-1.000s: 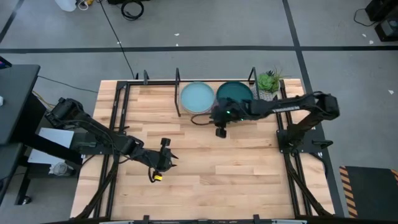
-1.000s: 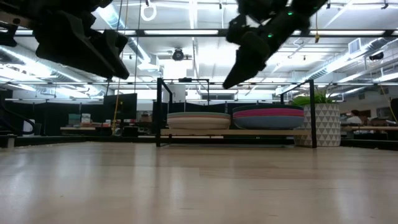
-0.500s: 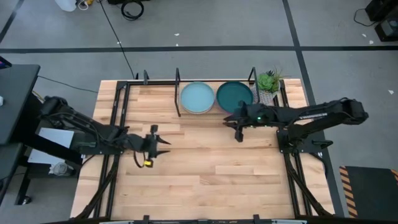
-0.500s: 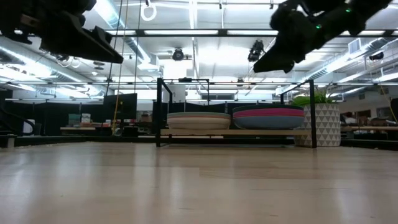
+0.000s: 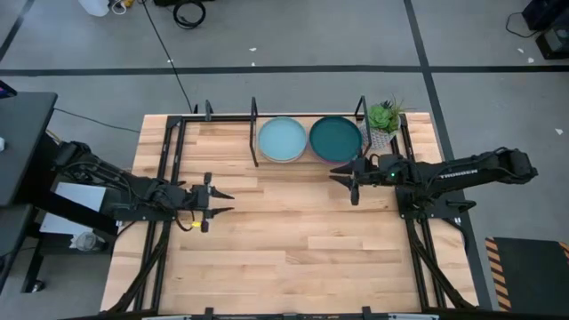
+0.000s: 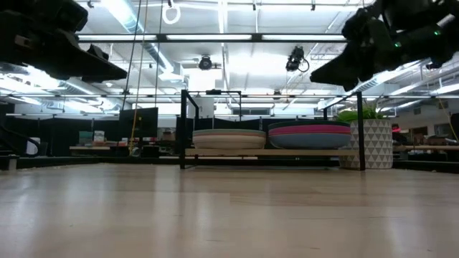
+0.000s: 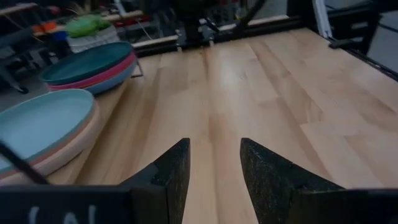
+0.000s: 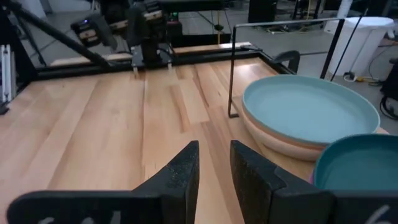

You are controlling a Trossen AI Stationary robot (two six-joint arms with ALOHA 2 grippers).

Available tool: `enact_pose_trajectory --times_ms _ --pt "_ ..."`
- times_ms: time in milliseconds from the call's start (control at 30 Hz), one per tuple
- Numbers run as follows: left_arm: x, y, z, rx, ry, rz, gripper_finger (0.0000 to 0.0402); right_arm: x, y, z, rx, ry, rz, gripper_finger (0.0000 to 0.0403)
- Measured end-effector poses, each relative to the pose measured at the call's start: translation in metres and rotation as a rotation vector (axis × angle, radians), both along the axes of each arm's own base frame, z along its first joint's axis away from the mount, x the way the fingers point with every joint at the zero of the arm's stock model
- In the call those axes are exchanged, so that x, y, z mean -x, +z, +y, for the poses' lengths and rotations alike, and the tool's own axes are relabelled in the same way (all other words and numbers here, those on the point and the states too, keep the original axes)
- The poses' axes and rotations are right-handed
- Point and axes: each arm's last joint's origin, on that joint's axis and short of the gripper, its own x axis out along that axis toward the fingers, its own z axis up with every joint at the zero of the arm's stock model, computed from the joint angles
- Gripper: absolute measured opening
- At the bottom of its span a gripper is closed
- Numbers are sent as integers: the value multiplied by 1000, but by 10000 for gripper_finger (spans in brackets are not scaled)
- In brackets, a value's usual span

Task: Place and stack plates onto a shelf
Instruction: Return to Home Position

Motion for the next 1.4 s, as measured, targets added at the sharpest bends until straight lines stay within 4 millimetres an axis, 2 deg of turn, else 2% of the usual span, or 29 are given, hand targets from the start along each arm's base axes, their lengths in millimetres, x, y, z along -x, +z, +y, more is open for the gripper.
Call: enact_pose_trajectory --times_ms 467,667,867,1067,1400 --pt "21 -19 8 -31 28 -70 148 39 -34 -10 -9 -117 -103 96" --pt "25 -21 10 -11 31 -110 148 51 -44 -11 0 -106 -129 96" --pt "26 -22 10 -3 31 -103 148 52 -43 -10 37 -57 -129 96" --pt "26 -22 11 -18 30 -100 148 52 -37 -12 53 -118 -197 96" --pt "26 -22 11 47 43 -104 148 52 -36 -12 59 -115 -198 96"
